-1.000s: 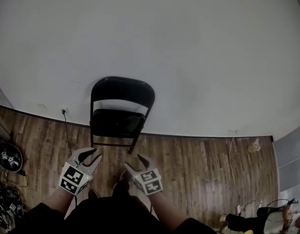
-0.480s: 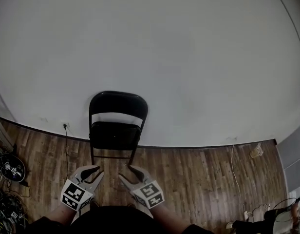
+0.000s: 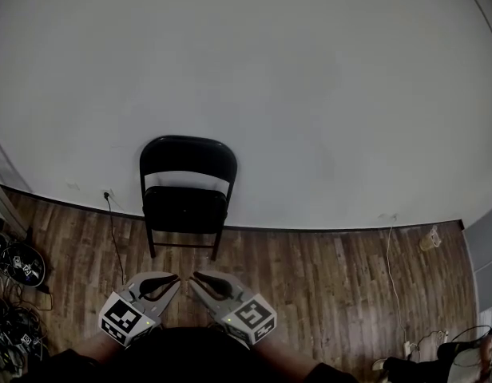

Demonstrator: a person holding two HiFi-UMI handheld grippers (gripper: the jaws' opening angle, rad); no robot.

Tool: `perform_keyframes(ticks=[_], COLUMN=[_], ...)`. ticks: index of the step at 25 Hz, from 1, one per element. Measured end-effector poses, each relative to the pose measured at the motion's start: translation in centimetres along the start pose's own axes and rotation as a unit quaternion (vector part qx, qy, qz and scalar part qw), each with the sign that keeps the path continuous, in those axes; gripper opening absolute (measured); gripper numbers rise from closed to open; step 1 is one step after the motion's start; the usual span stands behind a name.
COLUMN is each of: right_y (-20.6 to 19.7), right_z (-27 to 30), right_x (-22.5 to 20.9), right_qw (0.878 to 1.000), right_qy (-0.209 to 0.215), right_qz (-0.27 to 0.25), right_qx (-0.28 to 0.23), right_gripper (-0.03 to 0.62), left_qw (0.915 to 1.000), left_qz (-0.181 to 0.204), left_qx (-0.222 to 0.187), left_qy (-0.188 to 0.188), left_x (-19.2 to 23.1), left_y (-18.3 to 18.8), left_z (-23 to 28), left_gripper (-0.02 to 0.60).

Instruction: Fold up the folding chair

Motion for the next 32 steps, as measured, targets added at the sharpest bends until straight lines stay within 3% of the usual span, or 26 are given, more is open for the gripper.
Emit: perform_keyframes(ticks=[6,12,17,32], right_y=[-1.0,-1.6,-3.1,-2.7], right_z=[-1.2,-1.4,-1.6,-1.0], right_x=[0.4,0.8,0.8,0.2], right_qw=[1.0,0.999,0.999,0.999], right_qy=[0.013,0.023,0.021,0.014], right_qz=[0.01,-0.003,0.0,-0.001], right_qx=[-0.005,-0.032,-0.033,-0.031], right_gripper=[0.003,0.003,0.003,0.002], left_qw=[0.9999,0.9993,0.9993,0.9995], left_qz=[0.001,-0.018,-0.007,-0.009], left_qx=[0.007,-0.014,0.0,0.006], left_qy=[-0.013,-0.03,-0.036,-0.031], left_x=[-1.9,-2.7,-3.3,-2.2], left_y=[-0.3,-0.4,-1.5,-1.8], left_z=[0.5,1.1,1.4,1.7], left_gripper=[0.003,0.002,0.002,0.002])
Point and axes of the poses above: the fingertips, and each gripper's own axes: z forward along the fingers, x to its left, y out of its top, the point moved 1 cm from there along -z, backward along the fingers, and after that the axes turned 4 degrees about y, right-handed, at the moved point
